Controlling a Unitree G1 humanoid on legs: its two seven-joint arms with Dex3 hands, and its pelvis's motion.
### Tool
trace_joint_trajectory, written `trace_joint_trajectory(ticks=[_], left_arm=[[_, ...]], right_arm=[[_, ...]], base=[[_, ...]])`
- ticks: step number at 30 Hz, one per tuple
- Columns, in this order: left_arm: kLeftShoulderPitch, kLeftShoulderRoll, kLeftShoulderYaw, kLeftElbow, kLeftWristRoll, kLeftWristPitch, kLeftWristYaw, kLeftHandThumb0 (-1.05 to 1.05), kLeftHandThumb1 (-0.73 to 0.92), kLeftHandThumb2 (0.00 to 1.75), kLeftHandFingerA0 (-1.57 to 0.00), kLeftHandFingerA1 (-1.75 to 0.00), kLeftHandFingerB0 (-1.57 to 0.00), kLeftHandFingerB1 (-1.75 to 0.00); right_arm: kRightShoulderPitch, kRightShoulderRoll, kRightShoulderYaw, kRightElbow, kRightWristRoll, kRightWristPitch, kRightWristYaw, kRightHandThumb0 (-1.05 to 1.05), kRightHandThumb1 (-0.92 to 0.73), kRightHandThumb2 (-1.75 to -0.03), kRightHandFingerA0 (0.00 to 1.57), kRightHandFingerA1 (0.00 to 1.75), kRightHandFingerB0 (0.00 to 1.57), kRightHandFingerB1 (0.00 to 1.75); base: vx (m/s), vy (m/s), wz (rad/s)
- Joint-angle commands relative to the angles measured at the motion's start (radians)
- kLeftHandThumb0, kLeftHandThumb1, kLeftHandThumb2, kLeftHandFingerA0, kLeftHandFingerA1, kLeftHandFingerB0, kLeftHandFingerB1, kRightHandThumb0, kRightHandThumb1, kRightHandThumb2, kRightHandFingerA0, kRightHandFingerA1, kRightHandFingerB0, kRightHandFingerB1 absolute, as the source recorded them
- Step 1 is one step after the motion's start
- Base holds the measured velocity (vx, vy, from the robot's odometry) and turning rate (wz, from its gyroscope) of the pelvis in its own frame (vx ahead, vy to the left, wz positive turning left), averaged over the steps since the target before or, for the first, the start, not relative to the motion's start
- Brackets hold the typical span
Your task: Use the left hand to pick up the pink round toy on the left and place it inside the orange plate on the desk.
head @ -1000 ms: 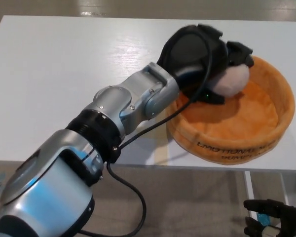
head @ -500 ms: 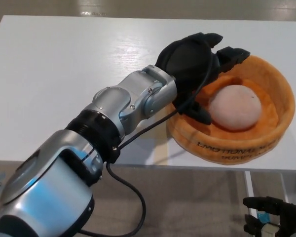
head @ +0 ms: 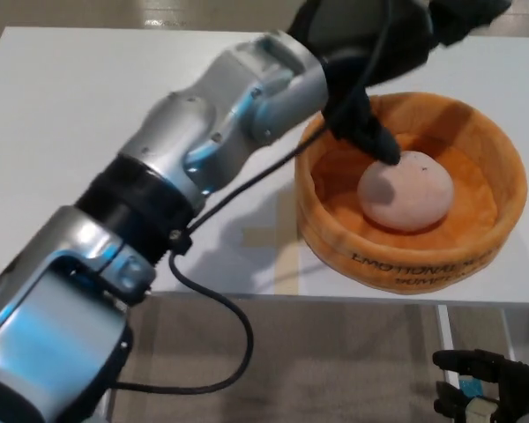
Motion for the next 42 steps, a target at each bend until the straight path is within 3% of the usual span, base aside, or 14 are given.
trace_joint_trajectory(ticks=[1,2,4,5,7,9,13,15,19,24,30,31,36,42], left_arm=[[0.118,0.058,0.16,-0.252,-0.243,-0.062,-0.081,-0.17,0.6,0.62,-0.27,-0.34,-0.27,-0.34],[0.173,0.065,0.218,-0.336,-0.37,-0.055,-0.126,0.11,0.69,0.77,-0.49,-0.41,-0.54,-0.41],[0.224,0.071,0.265,-0.417,-0.49,-0.027,-0.187,0.11,0.69,0.77,-0.49,-0.41,-0.54,-0.41],[0.279,0.09,0.299,-0.486,-0.578,-0.024,-0.22,0.01,0.65,0.78,-0.61,-0.44,-0.7,-0.44],[0.334,0.111,0.329,-0.551,-0.656,-0.027,-0.246,0.01,0.65,0.78,-0.61,-0.44,-0.7,-0.44],[0.459,0.167,0.376,-0.666,-0.836,0.004,-0.335,-0.08,0.67,0.66,-0.65,-0.46,-0.85,-0.51],[0.617,0.238,0.428,-0.792,-1.067,0.091,-0.463,-0.15,0.69,0.61,-0.65,-0.45,-0.86,-0.49],[0.734,0.256,0.457,-0.843,-1.201,0.09,-0.51,-0.23,0.69,0.6,-0.63,-0.47,-0.79,-0.5],[0.913,0.292,0.515,-0.882,-1.35,0.085,-0.607,-0.25,0.76,0.63,-0.64,-0.47,-0.72,-0.51],[1.144,0.327,0.637,-0.897,-1.511,0.218,-0.754,-0.3,0.69,0.6,-0.69,-0.48,-0.73,-0.51],[1.272,0.346,0.691,-0.856,-1.507,0.25,-0.828,-0.23,0.73,0.61,-0.71,-0.5,-0.75,-0.51],[1.3,0.347,0.697,-0.831,-1.501,0.257,-0.855,-0.12,0.68,0.73,-0.69,-0.52,-0.74,-0.53],[1.391,0.363,0.688,-0.729,-1.464,0.328,-0.945,0.04,0.71,0.76,-0.63,-0.52,-0.74,-0.56],[1.354,0.329,0.625,-0.47,-1.242,0.211,-0.926,0.01,0.75,0.72,-0.7,-0.5,-0.8,-0.54]], right_arm=[[0.005,0.0,-0.007,0.006,0.01,0.011,0.012,-0.19,-0.63,-0.58,0.76,0.56,0.66,0.5],[0.006,-0.002,-0.006,0.006,0.008,0.01,0.013,-0.18,-0.63,-0.58,0.76,0.56,0.67,0.51],[0.007,-0.004,-0.005,0.006,0.006,0.008,0.014,-0.18,-0.63,-0.58,0.76,0.56,0.67,0.51],[0.007,-0.006,-0.003,0.007,0.003,0.009,0.014,-0.19,-0.62,-0.58,0.77,0.55,0.68,0.5],[0.007,-0.008,0.0,0.007,0.001,0.012,0.013,-0.19,-0.62,-0.58,0.77,0.55,0.68,0.5],[0.007,-0.013,0.01,0.007,-0.01,0.015,0.008,-0.2,-0.62,-0.58,0.78,0.55,0.68,0.5],[0.005,-0.016,0.004,0.008,-0.005,0.018,0.011,-0.2,-0.62,-0.58,0.79,0.56,0.68,0.51],[0.001,-0.018,0.007,0.007,-0.008,0.018,0.009,-0.2,-0.62,-0.58,0.77,0.56,0.68,0.5],[-0.003,-0.02,0.003,0.007,-0.003,0.019,0.01,-0.2,-0.61,-0.58,0.77,0.56,0.69,0.51],[-0.003,-0.024,0.017,0.009,-0.019,0.015,0.005,-0.2,-0.62,-0.58,0.79,0.56,0.68,0.51],[-0.006,-0.031,0.018,0.009,-0.021,0.022,0.003,-0.2,-0.62,-0.58,0.78,0.56,0.68,0.5],[-0.008,-0.032,0.016,0.008,-0.018,0.024,0.004,-0.2,-0.61,-0.58,0.79,0.57,0.69,0.51],[-0.017,-0.034,0.014,0.008,-0.015,0.019,0.007,-0.2,-0.62,-0.58,0.78,0.57,0.68,0.51],[-0.01,-0.038,0.016,0.009,-0.017,0.017,0.01,-0.21,-0.62,-0.58,0.78,0.56,0.68,0.5]], base=[[0.0,0.0,0.0],[0.0,0.0,0.0],[0.0,0.0,0.0],[0.0,0.0,0.0],[0.0,0.0,0.0],[0.0,0.0,0.0],[0.0,0.0,0.0],[0.0,0.0,0.0],[0.0,0.0,0.0],[0.0,0.0,0.0],[0.0,0.0,0.0],[0.0,0.0,0.0],[0.0,0.0,0.0],[0.0,0.0,0.0]])
